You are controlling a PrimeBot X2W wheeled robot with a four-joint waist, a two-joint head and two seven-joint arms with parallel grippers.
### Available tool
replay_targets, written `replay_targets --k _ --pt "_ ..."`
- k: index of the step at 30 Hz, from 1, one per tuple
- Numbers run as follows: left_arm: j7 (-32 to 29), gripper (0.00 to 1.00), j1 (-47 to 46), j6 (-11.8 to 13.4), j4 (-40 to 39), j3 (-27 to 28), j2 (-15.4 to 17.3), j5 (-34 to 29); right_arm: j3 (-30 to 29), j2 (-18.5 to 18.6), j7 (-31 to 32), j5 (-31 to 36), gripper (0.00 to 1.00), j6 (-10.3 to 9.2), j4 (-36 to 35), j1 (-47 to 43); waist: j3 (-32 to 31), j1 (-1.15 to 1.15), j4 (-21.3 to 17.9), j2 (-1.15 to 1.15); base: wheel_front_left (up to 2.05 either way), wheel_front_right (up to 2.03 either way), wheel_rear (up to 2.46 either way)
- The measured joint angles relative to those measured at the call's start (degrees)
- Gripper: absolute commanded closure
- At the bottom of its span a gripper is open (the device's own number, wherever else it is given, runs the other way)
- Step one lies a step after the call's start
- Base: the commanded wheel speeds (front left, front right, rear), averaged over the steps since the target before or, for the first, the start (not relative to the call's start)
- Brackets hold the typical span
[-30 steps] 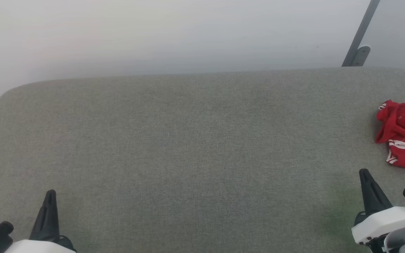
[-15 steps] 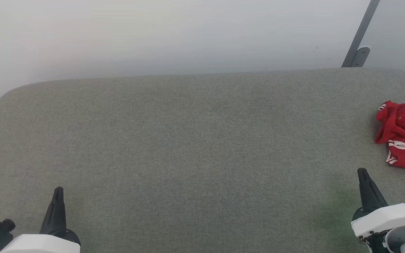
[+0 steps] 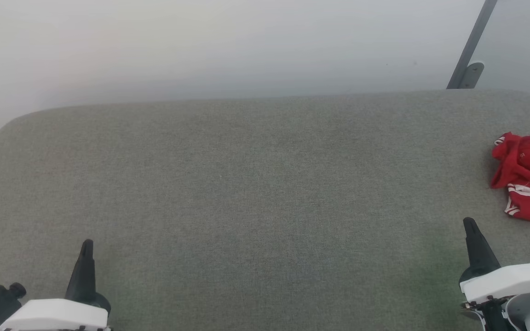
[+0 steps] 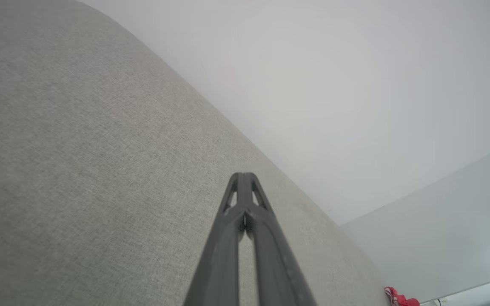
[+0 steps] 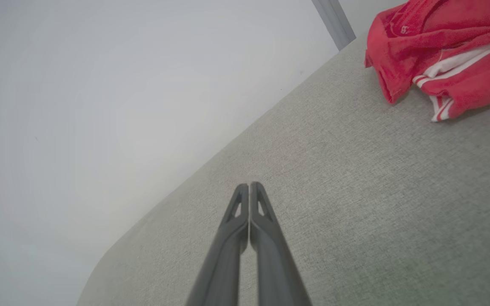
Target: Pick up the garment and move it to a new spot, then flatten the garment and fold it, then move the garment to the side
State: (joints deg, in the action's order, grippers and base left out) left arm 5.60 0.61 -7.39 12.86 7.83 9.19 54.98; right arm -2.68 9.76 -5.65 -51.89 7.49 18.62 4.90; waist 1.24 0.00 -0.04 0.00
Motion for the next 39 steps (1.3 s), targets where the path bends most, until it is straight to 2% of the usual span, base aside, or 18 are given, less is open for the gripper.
replay_targets --k 39 --pt "-6.5 1.0 -3.4 0.0 0.6 -0.6 -3.3 20.0 -2.1 -3.6 6.5 -21.5 1.0 0.0 -2.3 0.4 -0.5 0.0 0.0 0.0 0.0 0.0 0.0"
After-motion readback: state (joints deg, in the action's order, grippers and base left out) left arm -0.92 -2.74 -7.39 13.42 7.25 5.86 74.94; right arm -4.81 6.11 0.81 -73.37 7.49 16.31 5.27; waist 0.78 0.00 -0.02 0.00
